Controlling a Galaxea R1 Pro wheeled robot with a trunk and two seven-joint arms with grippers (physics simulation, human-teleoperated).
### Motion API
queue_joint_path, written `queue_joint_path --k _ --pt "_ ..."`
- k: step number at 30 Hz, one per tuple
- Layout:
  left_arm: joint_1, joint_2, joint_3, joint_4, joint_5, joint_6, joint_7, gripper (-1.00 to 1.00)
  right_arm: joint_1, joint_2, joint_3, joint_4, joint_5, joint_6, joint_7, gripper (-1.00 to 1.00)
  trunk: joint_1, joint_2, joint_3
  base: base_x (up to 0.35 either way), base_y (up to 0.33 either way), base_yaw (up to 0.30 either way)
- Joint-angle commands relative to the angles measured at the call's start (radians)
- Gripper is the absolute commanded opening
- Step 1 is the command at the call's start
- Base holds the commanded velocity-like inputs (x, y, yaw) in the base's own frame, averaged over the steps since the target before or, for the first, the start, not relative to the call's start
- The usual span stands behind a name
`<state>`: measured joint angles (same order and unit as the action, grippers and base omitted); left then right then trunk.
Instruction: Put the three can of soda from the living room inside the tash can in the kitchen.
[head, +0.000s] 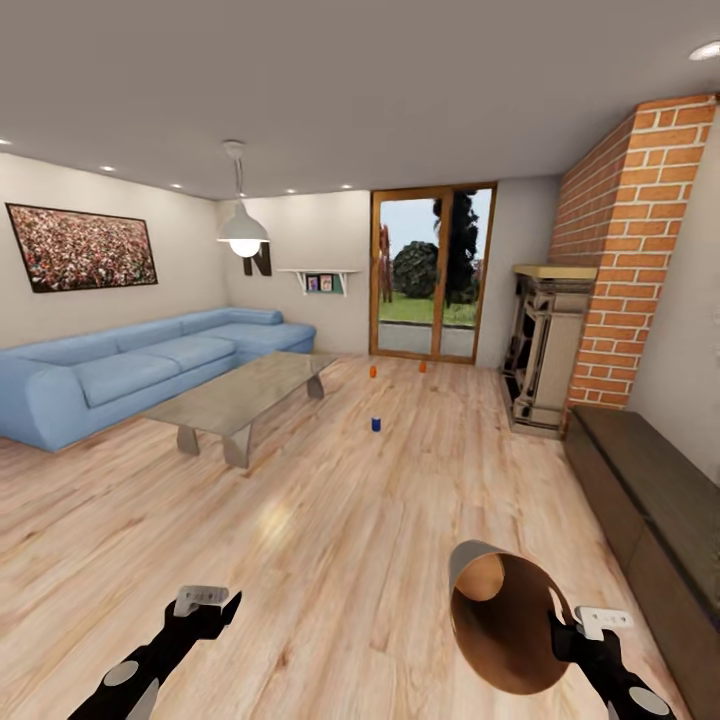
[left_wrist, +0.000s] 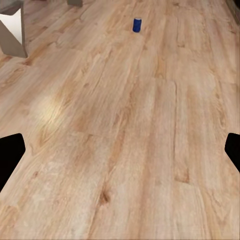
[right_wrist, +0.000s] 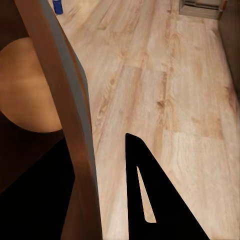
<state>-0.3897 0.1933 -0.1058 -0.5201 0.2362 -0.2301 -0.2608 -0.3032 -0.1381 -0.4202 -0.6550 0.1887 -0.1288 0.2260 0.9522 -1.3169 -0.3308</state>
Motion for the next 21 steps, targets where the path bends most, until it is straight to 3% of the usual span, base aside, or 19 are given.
queue_joint_path --k 1,16,21 --pt "0.000 0.000 0.000 0.000 0.000 0.000 0.000 1.00 -0.001 0.000 -0.001 -0.002 -0.005 0.000 -0.001 -1.00 0.000 0.000 0.001 0.322 0.113 -0.221" --pt "0.000 0.000 0.000 0.000 0.000 0.000 0.000 1.00 -0.001 0.002 0.000 -0.001 -0.004 0.000 -0.001 -1.00 0.000 0.000 0.008 0.322 0.113 -0.229" --pt "0.000 0.000 0.000 0.000 0.000 0.000 0.000 1.00 -0.001 0.002 0.000 0.001 -0.003 0.000 -0.001 -1.00 0.000 0.000 0.009 0.321 0.113 -0.127"
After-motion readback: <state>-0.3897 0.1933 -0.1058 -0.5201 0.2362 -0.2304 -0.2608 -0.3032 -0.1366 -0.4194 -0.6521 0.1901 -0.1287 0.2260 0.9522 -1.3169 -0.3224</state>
